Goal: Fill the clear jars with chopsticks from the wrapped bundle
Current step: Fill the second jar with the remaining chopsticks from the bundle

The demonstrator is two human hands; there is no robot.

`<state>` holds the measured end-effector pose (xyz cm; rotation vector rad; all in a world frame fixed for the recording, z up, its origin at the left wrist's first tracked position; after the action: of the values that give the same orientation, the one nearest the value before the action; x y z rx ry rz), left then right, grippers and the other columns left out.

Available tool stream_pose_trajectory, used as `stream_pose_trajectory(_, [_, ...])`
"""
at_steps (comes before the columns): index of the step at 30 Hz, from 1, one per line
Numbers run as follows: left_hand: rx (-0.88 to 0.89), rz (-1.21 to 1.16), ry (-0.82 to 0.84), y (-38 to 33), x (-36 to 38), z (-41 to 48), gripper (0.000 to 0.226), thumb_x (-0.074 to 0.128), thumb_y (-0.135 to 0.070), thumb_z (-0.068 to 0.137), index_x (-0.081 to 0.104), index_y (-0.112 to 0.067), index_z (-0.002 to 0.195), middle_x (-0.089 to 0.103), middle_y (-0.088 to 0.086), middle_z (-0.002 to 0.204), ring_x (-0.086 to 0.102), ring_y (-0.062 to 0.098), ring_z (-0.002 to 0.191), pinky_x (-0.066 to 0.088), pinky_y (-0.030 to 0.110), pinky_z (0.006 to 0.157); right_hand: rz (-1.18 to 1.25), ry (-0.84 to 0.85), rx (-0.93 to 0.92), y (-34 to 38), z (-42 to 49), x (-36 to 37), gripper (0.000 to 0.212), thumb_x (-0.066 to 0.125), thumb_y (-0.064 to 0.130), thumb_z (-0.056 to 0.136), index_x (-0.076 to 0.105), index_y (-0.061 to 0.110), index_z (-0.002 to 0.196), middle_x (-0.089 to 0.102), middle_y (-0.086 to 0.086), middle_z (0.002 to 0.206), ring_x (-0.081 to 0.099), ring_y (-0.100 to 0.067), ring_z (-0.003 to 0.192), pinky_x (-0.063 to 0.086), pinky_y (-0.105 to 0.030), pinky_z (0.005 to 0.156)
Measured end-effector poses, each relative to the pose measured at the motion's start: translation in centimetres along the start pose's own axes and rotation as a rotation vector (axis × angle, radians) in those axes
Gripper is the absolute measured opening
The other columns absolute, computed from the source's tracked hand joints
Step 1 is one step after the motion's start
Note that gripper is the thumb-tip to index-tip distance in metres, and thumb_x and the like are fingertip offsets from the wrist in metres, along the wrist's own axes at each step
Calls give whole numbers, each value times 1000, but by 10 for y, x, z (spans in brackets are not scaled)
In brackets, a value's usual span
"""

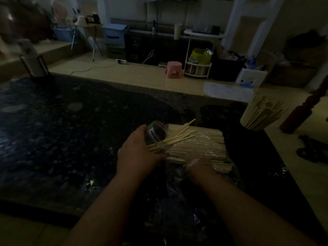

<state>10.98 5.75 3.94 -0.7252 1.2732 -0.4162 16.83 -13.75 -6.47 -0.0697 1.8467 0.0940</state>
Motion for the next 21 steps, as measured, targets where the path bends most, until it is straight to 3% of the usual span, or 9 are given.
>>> stream_pose_trajectory(6, [5, 5, -3, 0, -1, -1, 106, 87, -42, 56, 33, -29, 146, 48, -2, 142, 50, 19, 126, 43, 43, 104, -47, -45, -91, 6, -19, -4, 50, 41, 35, 100, 32, 21, 147, 40, -9, 148, 42, -29, 133, 32, -40, 109])
stream_pose_trajectory(10, [5, 21, 2, 1, -2, -1, 107, 88, -41, 55, 33, -28, 146, 49, -2, 142, 50, 19, 125, 44, 41, 103, -88, -117, -125, 15, -36, -8, 36, 42, 21, 99, 48, 15, 134, 56, -9, 133, 57, -29, 118, 45, -40, 97])
stream_pose_trajectory(16, [14, 35, 9, -3, -2, -6, 107, 88, -40, 56, 32, -29, 147, 47, 0, 143, 50, 22, 125, 44, 41, 103, 101, -157, -133, 13, -66, -13, 35, 45, 37, 96, 54, 25, 128, 57, -4, 129, 57, -27, 113, 43, -34, 96])
stream_pose_trajectory(21, [41, 64, 29, -7, 3, -11, 107, 87, -44, 55, 33, -30, 146, 48, -2, 143, 50, 20, 126, 43, 41, 103, 96, -110, -145, 12, -101, -34, 33, 45, 39, 94, 60, 20, 115, 60, -8, 121, 57, -27, 108, 44, -32, 88])
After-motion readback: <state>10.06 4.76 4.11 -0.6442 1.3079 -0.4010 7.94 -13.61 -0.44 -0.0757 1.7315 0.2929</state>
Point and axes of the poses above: each hand's wrist, its own z-axis towards the middle knuckle, its own x-axis out of the palm, y = z × x, the point moved 10 cm from there along z, towards the middle knuckle
